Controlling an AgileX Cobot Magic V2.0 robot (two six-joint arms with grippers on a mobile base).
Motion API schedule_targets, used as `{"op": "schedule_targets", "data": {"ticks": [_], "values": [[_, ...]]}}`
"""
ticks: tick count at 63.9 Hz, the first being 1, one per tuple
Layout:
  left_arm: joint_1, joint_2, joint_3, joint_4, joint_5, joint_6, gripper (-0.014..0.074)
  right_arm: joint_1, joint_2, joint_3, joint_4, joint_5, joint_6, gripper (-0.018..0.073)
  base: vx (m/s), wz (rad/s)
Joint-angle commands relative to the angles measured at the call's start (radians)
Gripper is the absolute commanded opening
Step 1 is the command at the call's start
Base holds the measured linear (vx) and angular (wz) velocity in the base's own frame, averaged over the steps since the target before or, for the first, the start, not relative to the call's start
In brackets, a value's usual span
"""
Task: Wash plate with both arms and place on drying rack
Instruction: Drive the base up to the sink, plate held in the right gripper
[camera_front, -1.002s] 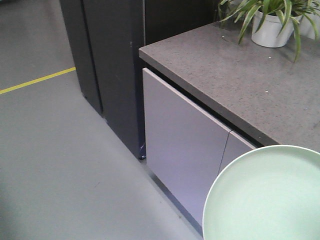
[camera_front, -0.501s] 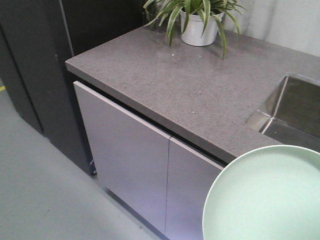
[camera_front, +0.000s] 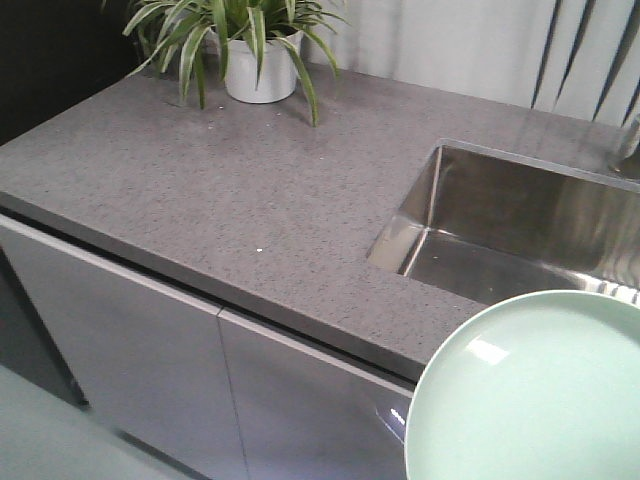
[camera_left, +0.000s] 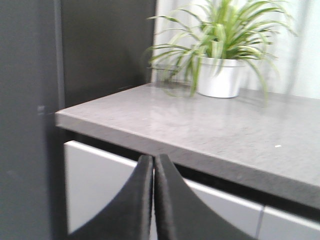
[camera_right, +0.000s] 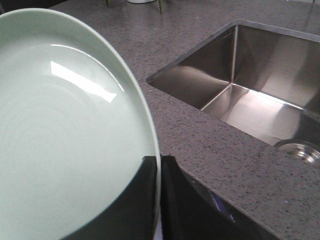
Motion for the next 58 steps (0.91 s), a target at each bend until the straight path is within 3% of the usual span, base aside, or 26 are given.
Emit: {"op": "schedule_targets", "data": {"ticks": [1,58], "values": [[-0.003,-0.016,0.022,-0.003,-0.074,-0.007,-0.0006,-0.002,0.013,-0.024,0.005,-0.076,0.0,-0.0002,0.1,-0.4],[-0.003,-0.016,0.022,-0.003,-0.074,-0.007,-0.0006,-0.002,0.013,-0.024,0.005,-0.076,0.0,-0.0002,0.09,-0.35]]}}
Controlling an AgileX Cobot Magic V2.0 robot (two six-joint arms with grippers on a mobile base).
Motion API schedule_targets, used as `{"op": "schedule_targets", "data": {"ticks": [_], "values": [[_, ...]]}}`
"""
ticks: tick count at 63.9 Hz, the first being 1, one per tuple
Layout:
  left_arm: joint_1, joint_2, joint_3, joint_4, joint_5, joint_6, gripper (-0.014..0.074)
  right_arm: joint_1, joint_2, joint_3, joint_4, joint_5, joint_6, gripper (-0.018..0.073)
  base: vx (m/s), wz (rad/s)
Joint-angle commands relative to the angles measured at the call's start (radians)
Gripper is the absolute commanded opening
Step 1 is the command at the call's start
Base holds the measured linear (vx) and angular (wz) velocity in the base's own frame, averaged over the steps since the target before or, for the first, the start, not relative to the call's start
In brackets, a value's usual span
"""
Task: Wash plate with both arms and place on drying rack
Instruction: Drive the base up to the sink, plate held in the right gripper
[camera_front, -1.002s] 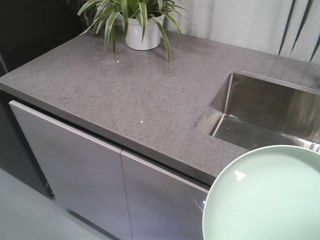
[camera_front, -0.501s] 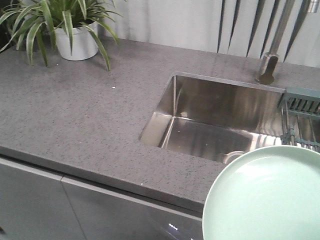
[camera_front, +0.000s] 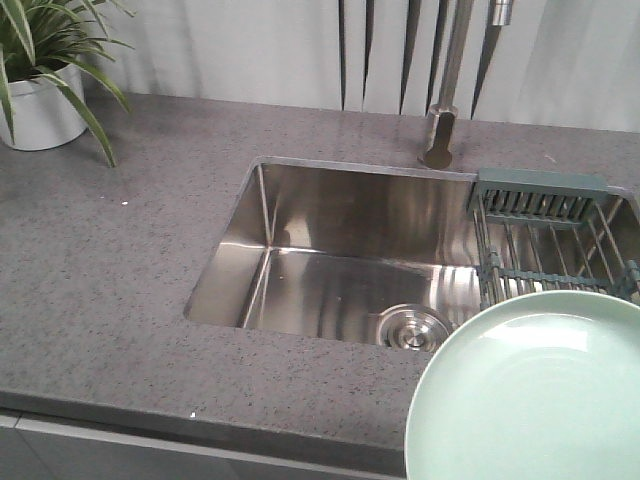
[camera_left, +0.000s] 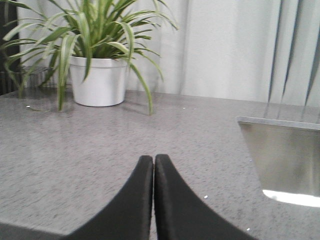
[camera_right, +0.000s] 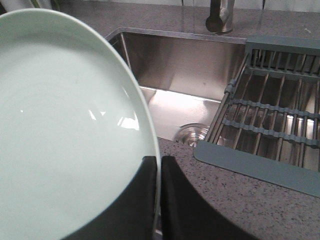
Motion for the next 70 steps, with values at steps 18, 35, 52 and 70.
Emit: {"op": "schedule_targets", "data": {"ticks": [18,35,52,70], "values": [[-0.003,-0.016,0.022,-0.003,-0.074,-0.007,-0.0006,-0.002,0.013,-0.024,0.005,-0.076,0.0,-0.0002,0.06,-0.22],[-0.003,-0.016,0.022,-0.003,-0.074,-0.007,-0.0006,-0.002,0.013,-0.024,0.005,-0.076,0.0,-0.0002,0.05,-0.12],[-0.003,-0.016,0.022,-0.003,-0.074,-0.007,-0.0006,-0.002,0.013,-0.024,0.005,-0.076,0.0,-0.0002,0.05,-0.09],[-0.003,-0.016,0.022,-0.003,-0.074,-0.007,-0.0006,-0.002,0.013,-0.024,0.005,-0.076,0.0,-0.0002,0.04,-0.06]]}}
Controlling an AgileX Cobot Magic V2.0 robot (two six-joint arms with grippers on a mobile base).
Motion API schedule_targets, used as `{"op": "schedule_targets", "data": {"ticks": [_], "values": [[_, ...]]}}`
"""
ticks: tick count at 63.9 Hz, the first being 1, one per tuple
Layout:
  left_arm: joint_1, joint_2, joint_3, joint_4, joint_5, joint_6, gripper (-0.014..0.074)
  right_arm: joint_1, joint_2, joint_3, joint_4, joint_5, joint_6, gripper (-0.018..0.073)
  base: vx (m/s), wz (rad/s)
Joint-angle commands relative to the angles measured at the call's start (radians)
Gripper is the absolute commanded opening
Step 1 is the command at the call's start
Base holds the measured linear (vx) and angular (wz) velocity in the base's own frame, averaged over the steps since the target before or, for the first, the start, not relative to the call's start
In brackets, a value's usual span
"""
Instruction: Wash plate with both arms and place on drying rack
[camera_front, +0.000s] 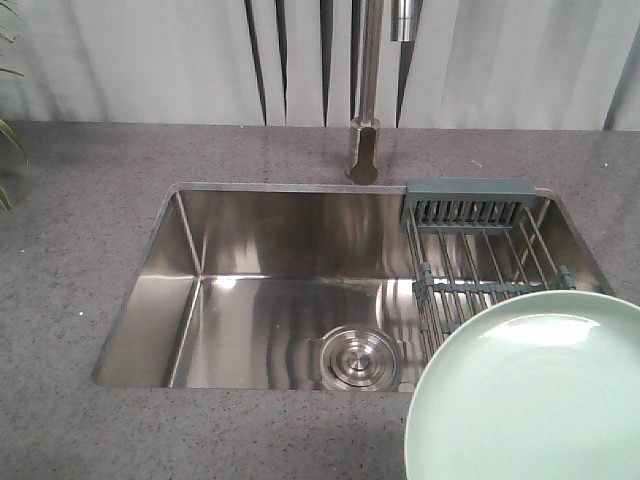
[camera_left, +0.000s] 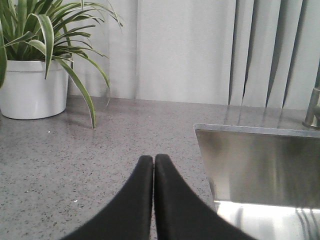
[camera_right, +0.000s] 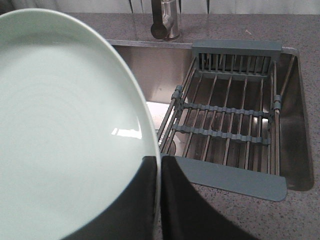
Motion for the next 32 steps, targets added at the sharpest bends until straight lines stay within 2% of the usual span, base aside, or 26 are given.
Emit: {"op": "schedule_targets", "data": {"ticks": [1,32], "values": [[-0.003,-0.016,0.022,-0.003,-0.074,-0.007,-0.0006,-0.002,0.013,-0.024,0.005,-0.076,0.0,-0.0002,0.05,-0.05],[-0.003,-0.016,0.022,-0.003,-0.074,-0.007,-0.0006,-0.002,0.013,-0.024,0.005,-0.076,0.0,-0.0002,0.05,-0.04]]}}
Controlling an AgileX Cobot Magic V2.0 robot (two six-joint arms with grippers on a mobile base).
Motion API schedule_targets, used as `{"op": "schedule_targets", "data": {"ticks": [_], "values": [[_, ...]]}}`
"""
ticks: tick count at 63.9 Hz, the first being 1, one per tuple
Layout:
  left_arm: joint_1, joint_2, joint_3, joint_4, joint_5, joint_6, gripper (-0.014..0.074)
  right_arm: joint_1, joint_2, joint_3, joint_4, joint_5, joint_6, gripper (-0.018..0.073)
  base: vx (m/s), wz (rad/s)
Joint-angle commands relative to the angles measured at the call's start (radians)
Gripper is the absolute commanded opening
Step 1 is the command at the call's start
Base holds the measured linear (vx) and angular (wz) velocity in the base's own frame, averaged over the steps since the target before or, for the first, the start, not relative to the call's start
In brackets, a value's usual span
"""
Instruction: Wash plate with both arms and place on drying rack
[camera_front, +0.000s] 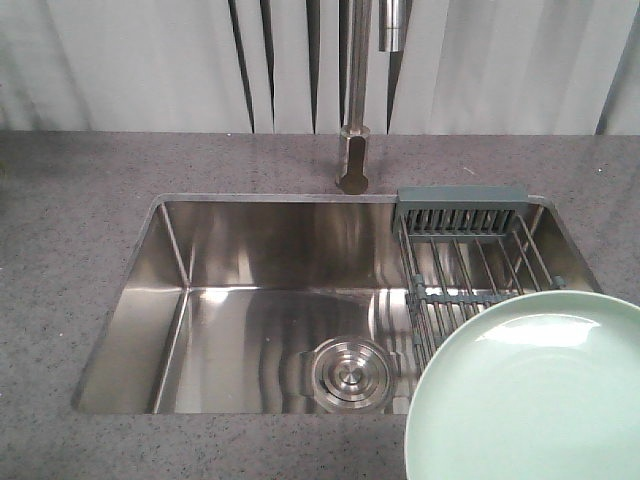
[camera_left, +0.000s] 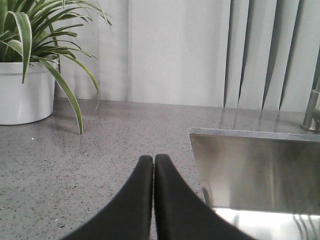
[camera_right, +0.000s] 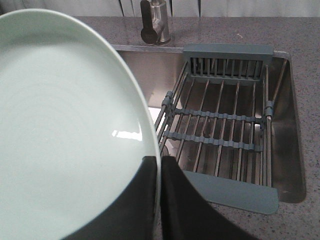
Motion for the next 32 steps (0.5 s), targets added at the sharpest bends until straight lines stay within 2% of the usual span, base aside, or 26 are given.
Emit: {"op": "schedule_targets", "data": {"ticks": [1,32], "values": [[-0.003,-0.016,0.022,-0.003,-0.074,-0.007,-0.0006,-0.002,0.013,-0.024,0.005,-0.076,0.0,-0.0002,0.05,-0.03],[-0.003,-0.016,0.022,-0.003,-0.074,-0.007,-0.0006,-0.002,0.013,-0.024,0.005,-0.076,0.0,-0.0002,0.05,-0.02]]}}
